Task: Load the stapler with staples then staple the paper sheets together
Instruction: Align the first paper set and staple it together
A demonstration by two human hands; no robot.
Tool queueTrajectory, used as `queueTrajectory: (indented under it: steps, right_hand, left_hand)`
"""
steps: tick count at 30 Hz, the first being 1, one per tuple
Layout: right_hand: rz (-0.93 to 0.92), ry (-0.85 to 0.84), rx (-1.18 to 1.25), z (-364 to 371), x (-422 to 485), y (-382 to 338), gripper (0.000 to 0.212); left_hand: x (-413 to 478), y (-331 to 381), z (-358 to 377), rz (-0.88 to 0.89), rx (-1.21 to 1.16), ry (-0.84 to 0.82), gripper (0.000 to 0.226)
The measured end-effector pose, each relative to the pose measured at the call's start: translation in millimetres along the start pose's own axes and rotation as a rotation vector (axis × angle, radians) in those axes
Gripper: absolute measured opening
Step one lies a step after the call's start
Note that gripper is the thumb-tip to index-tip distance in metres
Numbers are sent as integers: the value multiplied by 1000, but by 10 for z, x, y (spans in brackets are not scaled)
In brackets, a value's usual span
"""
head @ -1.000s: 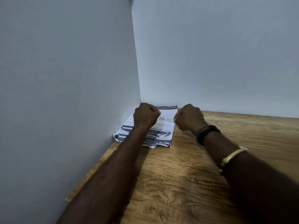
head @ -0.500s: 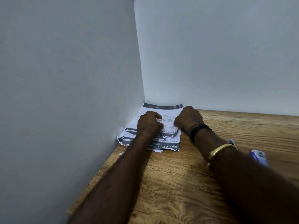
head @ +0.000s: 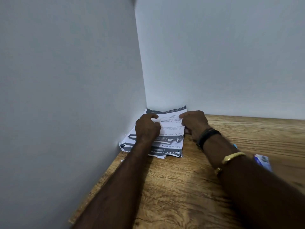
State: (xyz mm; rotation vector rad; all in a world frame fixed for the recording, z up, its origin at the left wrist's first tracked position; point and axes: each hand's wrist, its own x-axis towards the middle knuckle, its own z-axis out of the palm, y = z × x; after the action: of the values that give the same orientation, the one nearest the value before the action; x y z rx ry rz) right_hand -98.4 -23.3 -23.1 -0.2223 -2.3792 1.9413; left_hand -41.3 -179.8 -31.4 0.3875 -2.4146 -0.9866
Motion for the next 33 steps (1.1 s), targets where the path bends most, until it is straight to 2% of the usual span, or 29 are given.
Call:
queueTrajectory:
  steps: [4,8,10,13,16,19,22,24,27,30,33]
  right_hand:
    - [-100,-53,185,-114,-39,51,40]
    - [-206,-100,256,-368,-71,24,39]
    - [-250,-83,245,-492,-90,4,36]
    - [-349,-22,145,-698,-152,-36,30]
    - [-467,84,-9,-915,-244,-94,28]
    - [-585,190,-118,-1128,-309,-146,18]
    - [-693,323,-240,-1342,-365,-166,8]
    - [-715,341,-242,-1463,-419,-181,8]
    - [-690,327,-198,-1630,-537,-170,9]
    - [-691,335,-190,-1789,-616,-81,9]
    - [-657,338,-142,-1957,-655,36,12]
  left_hand:
    - [19,23,-93,-4,-33,67,35]
    - [47,87,-166,-57,-172,119,47]
    - [54,126,-206,-36,-275,149,46]
    - [31,233,-246,38,-314,190,40]
    - [-43,361,-258,168,-223,223,31]
    - [-129,461,-249,260,-170,291,18]
    - [-212,587,-242,259,-231,329,10]
    - [-268,688,-197,245,-308,292,9]
    - [-377,850,-84,113,-581,200,11]
    - [-418,978,-20,-181,-970,15,19]
    - [-460,1001,31,-369,-1231,-179,7]
